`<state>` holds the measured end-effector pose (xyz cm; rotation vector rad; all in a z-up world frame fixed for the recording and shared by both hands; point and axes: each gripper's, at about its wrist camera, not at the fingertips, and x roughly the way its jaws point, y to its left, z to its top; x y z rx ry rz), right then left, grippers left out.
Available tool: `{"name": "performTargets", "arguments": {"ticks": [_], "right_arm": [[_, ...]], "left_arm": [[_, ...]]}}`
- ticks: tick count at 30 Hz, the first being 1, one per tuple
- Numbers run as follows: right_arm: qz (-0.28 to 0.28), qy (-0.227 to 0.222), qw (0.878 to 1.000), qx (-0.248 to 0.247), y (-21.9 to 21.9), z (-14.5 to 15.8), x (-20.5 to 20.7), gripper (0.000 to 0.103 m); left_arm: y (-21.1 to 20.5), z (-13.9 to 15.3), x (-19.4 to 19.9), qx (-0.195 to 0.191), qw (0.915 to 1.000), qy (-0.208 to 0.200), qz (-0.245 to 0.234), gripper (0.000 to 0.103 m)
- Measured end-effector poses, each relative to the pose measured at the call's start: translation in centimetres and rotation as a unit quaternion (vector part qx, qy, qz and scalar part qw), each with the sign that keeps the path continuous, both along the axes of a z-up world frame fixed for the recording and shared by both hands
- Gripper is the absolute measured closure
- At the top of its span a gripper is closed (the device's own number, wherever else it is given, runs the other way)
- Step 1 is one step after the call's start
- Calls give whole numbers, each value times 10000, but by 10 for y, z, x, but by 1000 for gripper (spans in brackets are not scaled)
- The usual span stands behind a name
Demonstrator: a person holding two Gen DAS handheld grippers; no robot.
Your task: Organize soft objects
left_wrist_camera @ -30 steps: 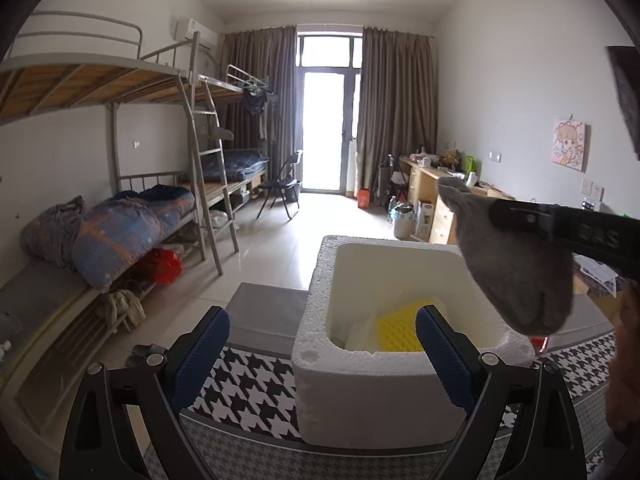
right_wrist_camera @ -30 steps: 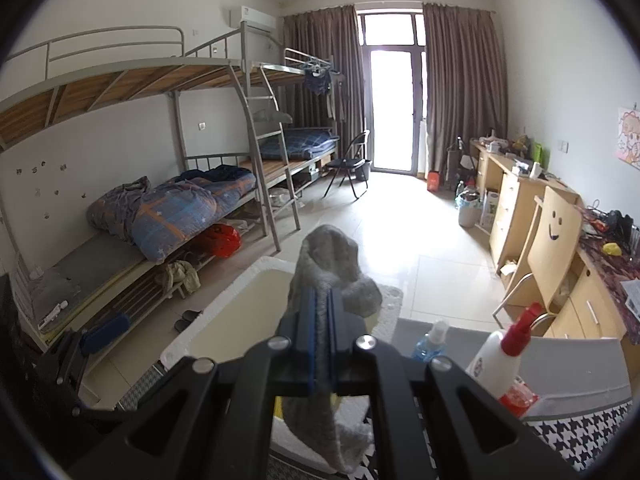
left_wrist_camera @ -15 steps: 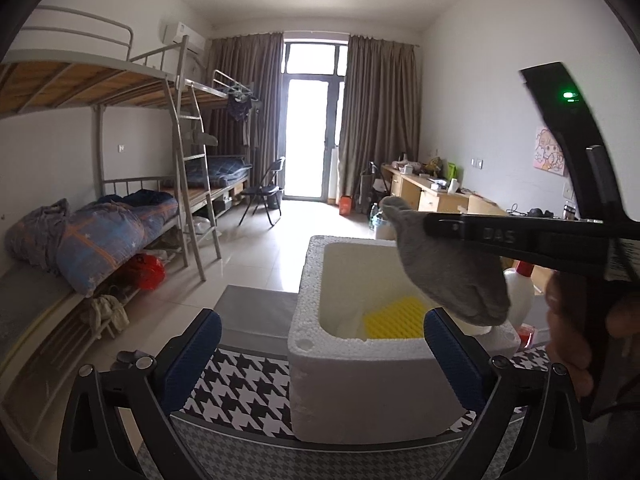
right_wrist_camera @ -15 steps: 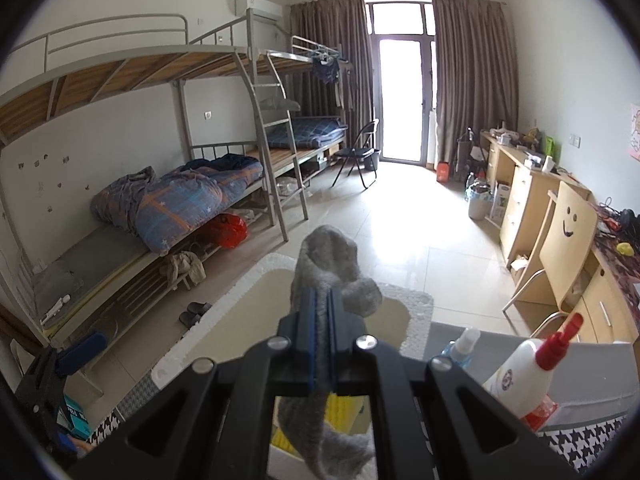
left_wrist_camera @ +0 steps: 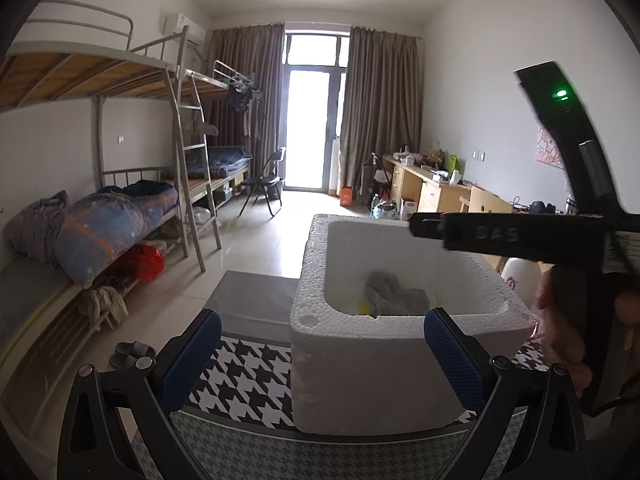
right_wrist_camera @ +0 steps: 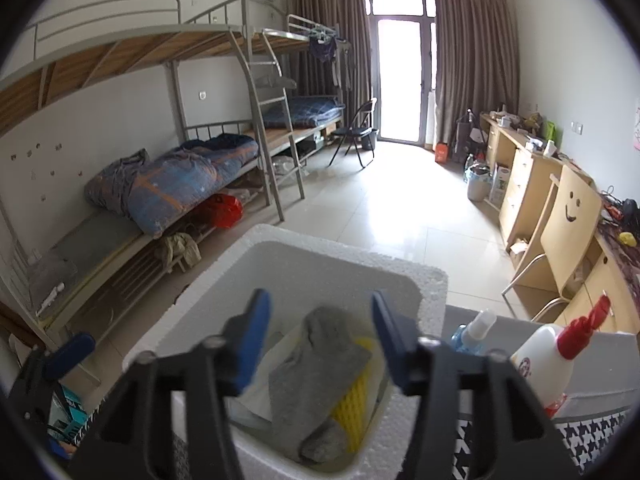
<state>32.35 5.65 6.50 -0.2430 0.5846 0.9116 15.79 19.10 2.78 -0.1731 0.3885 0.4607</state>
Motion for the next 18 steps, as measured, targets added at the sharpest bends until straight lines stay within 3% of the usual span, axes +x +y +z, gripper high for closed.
{"name": "performTargets", "arguments": {"ticks": [18], "right_arm": [[-274,-170,9986,425,-68,11,-30,34]], "left_arm": [[-15,-2,-3,-13,9999,-55,-131,1]]}}
